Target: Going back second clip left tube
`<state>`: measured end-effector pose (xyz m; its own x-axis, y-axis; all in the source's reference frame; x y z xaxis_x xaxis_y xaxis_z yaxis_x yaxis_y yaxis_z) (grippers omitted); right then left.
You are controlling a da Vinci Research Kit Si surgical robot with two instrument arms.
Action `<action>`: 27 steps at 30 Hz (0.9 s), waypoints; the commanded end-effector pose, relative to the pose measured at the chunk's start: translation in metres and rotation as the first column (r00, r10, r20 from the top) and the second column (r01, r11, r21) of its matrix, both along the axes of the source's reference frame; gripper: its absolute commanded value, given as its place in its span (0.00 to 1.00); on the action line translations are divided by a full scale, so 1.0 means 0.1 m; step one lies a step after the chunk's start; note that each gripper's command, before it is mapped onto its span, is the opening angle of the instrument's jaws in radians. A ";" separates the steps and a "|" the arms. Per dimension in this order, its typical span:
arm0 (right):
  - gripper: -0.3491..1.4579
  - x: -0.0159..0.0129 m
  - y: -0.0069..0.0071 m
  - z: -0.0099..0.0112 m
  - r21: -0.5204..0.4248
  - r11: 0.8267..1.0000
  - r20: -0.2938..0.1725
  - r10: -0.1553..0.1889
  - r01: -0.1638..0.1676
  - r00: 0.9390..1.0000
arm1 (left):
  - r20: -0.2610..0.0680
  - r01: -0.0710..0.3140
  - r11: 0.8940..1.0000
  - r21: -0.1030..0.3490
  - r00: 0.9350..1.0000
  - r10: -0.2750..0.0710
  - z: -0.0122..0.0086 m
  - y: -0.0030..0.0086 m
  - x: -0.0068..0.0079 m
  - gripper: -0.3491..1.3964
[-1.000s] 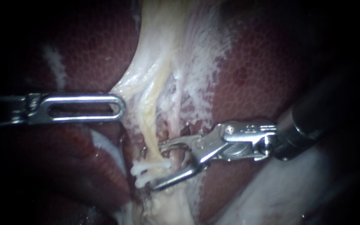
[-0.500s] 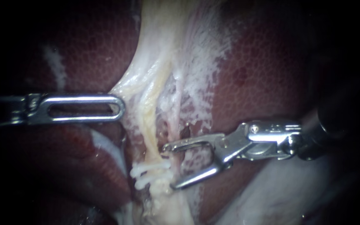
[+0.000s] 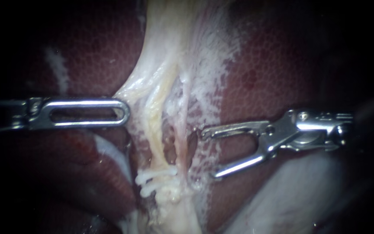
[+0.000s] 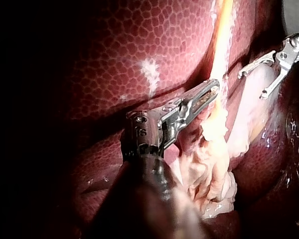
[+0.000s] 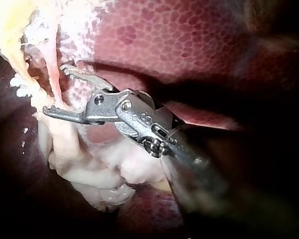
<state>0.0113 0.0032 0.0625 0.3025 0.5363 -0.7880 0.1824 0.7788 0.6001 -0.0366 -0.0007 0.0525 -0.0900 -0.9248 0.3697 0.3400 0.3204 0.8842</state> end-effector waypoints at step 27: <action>0.52 -0.024 0.012 -0.016 -0.019 1.000 0.009 0.025 -0.025 1.000 | -0.002 0.005 1.000 -0.009 1.000 -0.005 0.021 -0.002 -0.015 0.00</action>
